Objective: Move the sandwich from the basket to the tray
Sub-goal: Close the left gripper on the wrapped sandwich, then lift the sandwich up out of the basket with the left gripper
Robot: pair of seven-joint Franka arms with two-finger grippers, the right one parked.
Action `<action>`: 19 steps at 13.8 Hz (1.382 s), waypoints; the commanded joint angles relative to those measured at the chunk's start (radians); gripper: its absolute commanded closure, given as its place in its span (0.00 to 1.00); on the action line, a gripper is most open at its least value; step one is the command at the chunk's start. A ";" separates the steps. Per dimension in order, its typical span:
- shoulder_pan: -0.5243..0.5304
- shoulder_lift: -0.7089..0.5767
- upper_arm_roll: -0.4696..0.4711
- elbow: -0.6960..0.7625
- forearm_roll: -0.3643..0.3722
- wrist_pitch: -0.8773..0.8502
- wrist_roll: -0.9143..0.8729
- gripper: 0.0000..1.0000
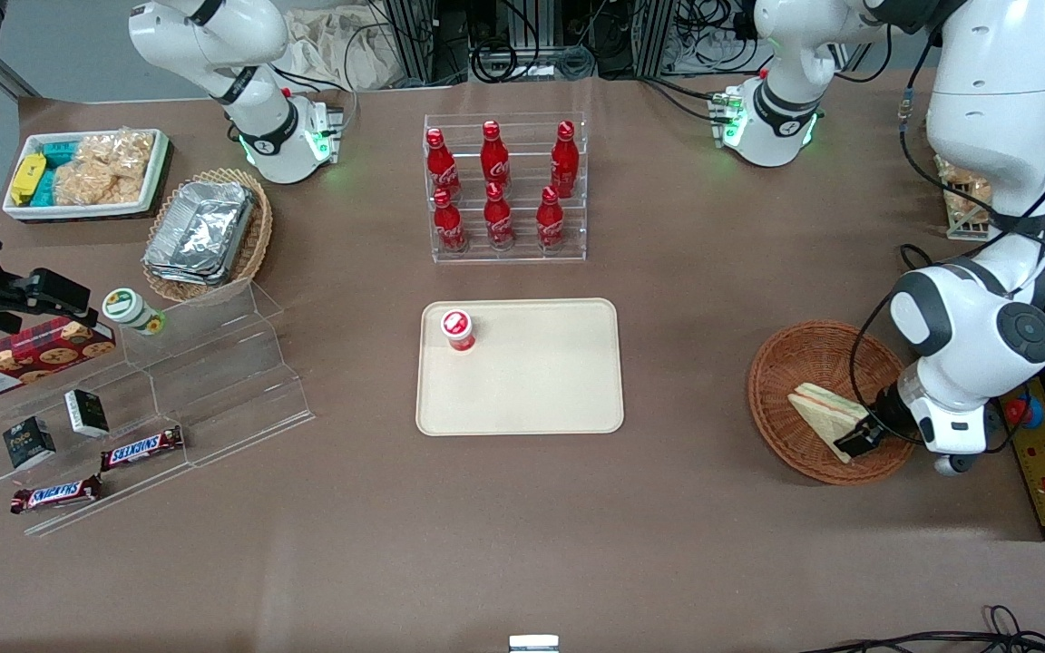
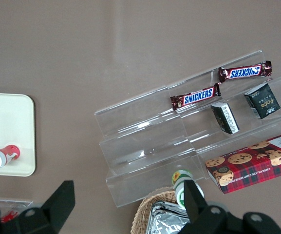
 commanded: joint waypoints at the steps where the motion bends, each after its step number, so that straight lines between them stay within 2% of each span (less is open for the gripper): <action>1: -0.013 -0.014 0.004 0.001 0.006 0.003 0.021 0.70; 2: -0.023 -0.042 0.005 0.001 0.006 -0.023 0.057 0.82; 3: -0.024 -0.074 0.007 0.004 0.008 -0.076 0.089 0.88; 5: -0.022 -0.147 0.011 0.030 0.049 -0.190 0.108 0.91; 7: -0.017 -0.232 0.011 0.107 0.115 -0.387 0.108 0.93; 11: -0.023 -0.316 0.004 0.380 0.184 -0.821 0.113 0.93; 13: -0.025 -0.362 -0.013 0.470 0.193 -0.980 0.113 0.93; 16: -0.025 -0.460 -0.097 0.515 0.206 -1.110 0.090 0.93; 19: -0.025 -0.522 -0.247 0.514 0.241 -1.177 -0.043 0.94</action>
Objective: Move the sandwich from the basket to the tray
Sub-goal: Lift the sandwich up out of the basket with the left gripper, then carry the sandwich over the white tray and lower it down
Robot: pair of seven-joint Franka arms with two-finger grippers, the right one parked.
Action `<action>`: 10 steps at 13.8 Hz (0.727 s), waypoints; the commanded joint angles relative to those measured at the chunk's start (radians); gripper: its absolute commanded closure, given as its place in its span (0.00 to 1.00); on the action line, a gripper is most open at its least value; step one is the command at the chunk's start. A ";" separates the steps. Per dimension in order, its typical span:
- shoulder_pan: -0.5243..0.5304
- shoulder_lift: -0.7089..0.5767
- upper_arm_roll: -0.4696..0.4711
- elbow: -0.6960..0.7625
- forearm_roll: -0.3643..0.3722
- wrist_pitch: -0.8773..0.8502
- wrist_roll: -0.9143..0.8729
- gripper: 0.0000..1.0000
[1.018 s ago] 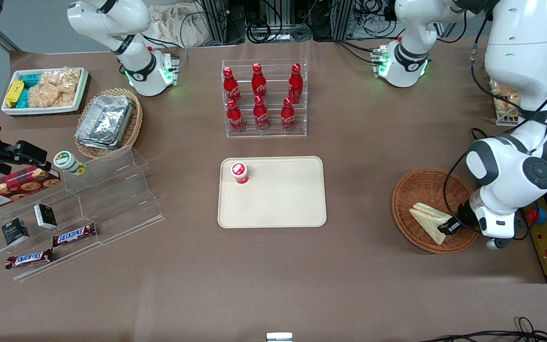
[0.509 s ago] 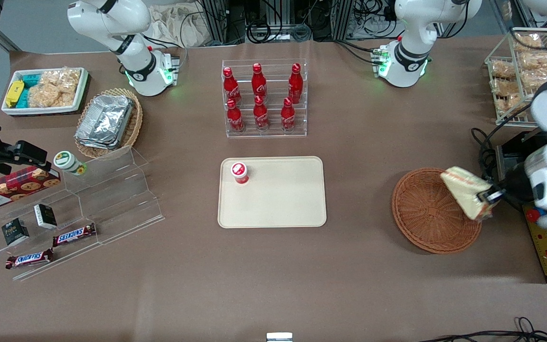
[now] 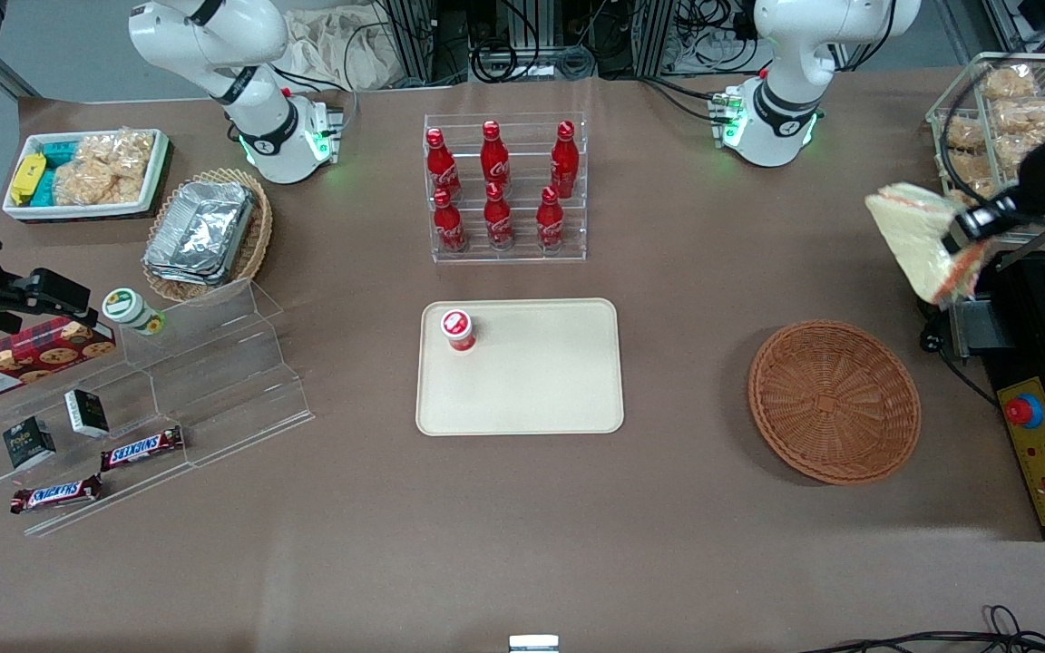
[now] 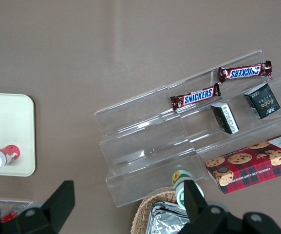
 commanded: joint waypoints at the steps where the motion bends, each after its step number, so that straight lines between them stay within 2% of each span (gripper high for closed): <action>1: -0.001 -0.032 -0.138 -0.003 0.031 -0.039 -0.151 0.94; 5: -0.001 0.014 -0.327 -0.014 0.031 -0.010 -0.360 0.94; 8: -0.002 0.094 -0.431 -0.054 0.036 0.158 -0.536 0.94; 10: -0.021 0.187 -0.500 -0.094 0.120 0.273 -0.616 0.94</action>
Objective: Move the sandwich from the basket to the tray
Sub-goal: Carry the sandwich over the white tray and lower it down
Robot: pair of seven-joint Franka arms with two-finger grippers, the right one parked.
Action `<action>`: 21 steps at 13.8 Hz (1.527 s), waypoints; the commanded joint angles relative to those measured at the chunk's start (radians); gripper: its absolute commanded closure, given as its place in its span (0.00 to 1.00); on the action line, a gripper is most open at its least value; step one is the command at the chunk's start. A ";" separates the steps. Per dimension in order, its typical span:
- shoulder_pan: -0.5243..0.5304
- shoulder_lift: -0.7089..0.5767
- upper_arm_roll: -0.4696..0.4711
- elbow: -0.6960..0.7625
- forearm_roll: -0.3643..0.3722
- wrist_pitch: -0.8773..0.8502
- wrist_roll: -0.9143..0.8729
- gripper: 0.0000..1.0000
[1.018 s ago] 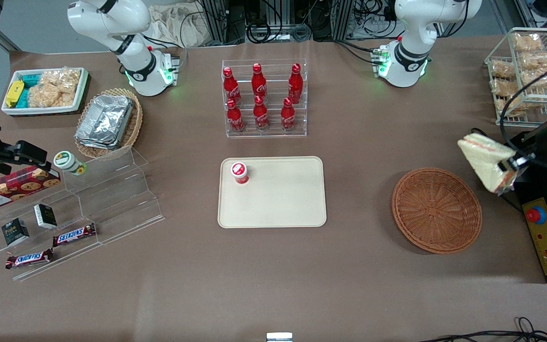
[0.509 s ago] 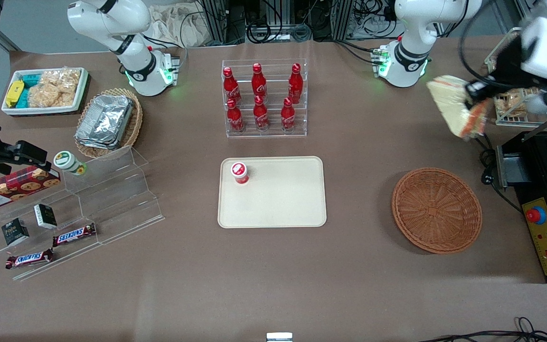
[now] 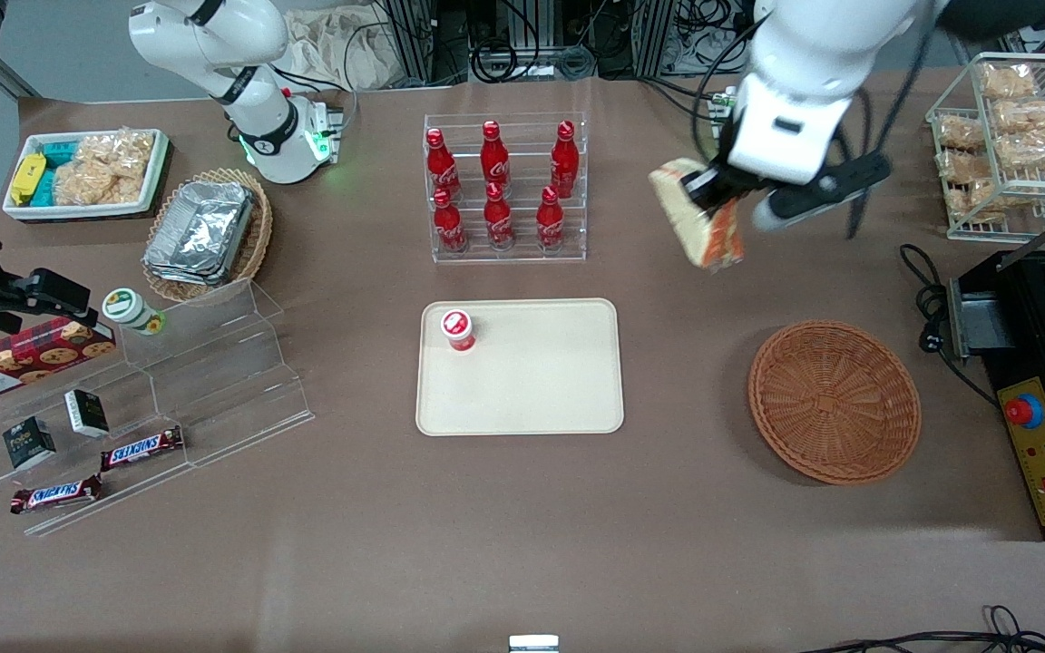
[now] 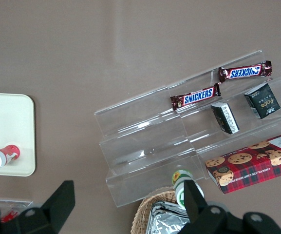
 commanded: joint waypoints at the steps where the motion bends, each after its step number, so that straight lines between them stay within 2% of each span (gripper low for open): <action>1: -0.038 0.142 -0.061 -0.027 0.099 0.143 -0.128 0.94; 5: -0.136 0.366 -0.059 -0.030 0.282 0.283 -0.233 0.94; 9: -0.148 0.538 -0.061 -0.030 0.420 0.357 -0.236 0.93; 12: -0.156 0.615 -0.064 -0.035 0.484 0.403 -0.213 0.93; 14: -0.197 0.650 -0.052 -0.035 0.529 0.431 -0.213 0.93; 16: -0.200 0.669 -0.052 -0.035 0.549 0.443 -0.215 0.90; 17: -0.200 0.680 -0.053 -0.032 0.552 0.451 -0.215 0.83; 18: -0.200 0.683 -0.053 -0.029 0.554 0.452 -0.216 0.72; 21: -0.193 0.664 -0.053 -0.024 0.543 0.449 -0.257 0.31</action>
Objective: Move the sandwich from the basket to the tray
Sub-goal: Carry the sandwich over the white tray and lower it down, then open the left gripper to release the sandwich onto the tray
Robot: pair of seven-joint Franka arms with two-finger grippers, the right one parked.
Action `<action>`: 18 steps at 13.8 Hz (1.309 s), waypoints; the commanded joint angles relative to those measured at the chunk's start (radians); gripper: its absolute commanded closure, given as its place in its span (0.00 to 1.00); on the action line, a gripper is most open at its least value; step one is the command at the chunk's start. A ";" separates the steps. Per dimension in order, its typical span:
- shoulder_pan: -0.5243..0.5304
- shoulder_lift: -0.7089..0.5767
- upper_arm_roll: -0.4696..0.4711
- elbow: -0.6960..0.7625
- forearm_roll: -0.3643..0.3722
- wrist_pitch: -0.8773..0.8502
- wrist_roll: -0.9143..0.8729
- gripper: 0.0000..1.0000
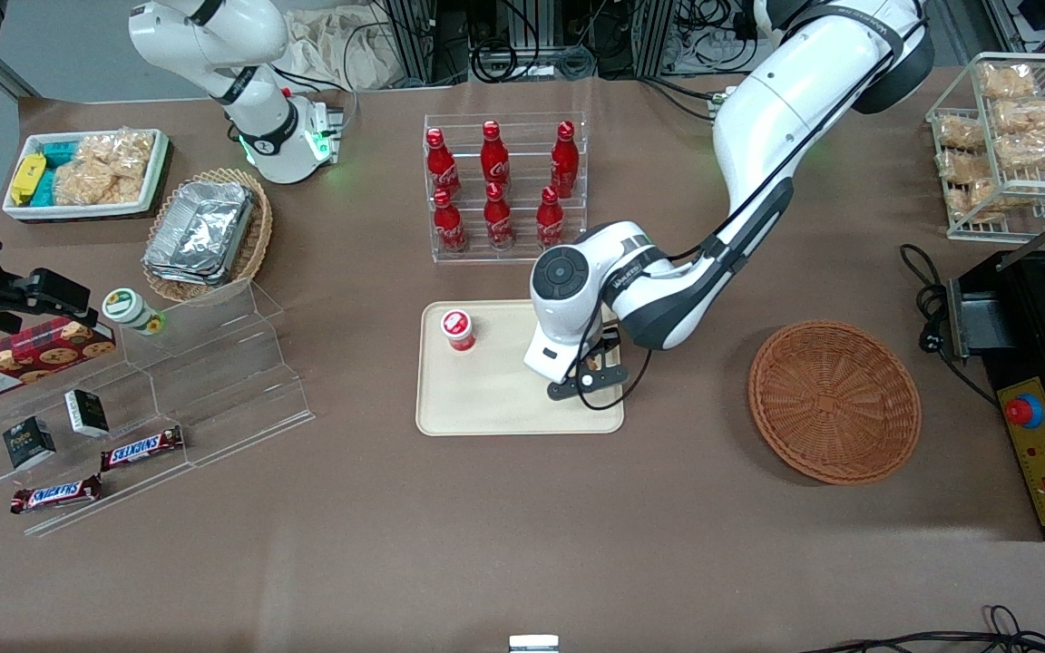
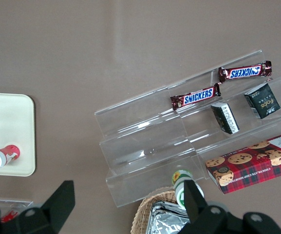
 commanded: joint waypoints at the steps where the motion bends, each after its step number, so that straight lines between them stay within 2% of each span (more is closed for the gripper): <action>1: 0.002 -0.021 -0.001 0.028 0.015 -0.006 -0.053 0.00; 4: 0.064 -0.156 -0.009 0.036 -0.023 -0.052 -0.075 0.00; 5: 0.092 -0.216 -0.009 0.036 -0.084 -0.085 -0.060 0.00; 8: 0.189 -0.363 -0.009 0.035 -0.195 -0.142 -0.014 0.00; 11: 0.302 -0.480 -0.008 0.036 -0.308 -0.214 0.120 0.00; 14: 0.419 -0.561 -0.006 0.035 -0.403 -0.294 0.334 0.00; 18: 0.540 -0.604 -0.003 0.035 -0.460 -0.354 0.572 0.00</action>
